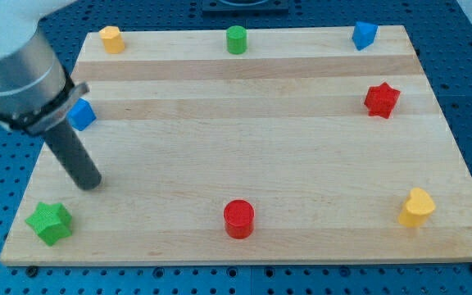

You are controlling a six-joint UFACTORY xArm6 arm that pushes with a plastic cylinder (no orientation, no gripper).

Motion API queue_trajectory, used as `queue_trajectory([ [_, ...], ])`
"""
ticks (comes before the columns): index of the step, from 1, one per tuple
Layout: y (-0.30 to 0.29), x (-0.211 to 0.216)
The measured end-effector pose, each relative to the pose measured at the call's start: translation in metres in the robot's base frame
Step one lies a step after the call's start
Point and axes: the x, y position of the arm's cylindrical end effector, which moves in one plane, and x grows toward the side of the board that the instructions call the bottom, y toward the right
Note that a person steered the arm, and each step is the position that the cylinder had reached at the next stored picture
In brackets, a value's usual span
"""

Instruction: Place the green star to the left of the red circle

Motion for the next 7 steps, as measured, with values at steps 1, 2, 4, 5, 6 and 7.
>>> queue_trajectory([
  [1, -0.054, 0.012],
  [2, -0.084, 0.043],
  [4, -0.062, 0.101],
  [5, -0.06, 0.098],
  [6, -0.06, 0.078],
  [7, -0.04, 0.077],
])
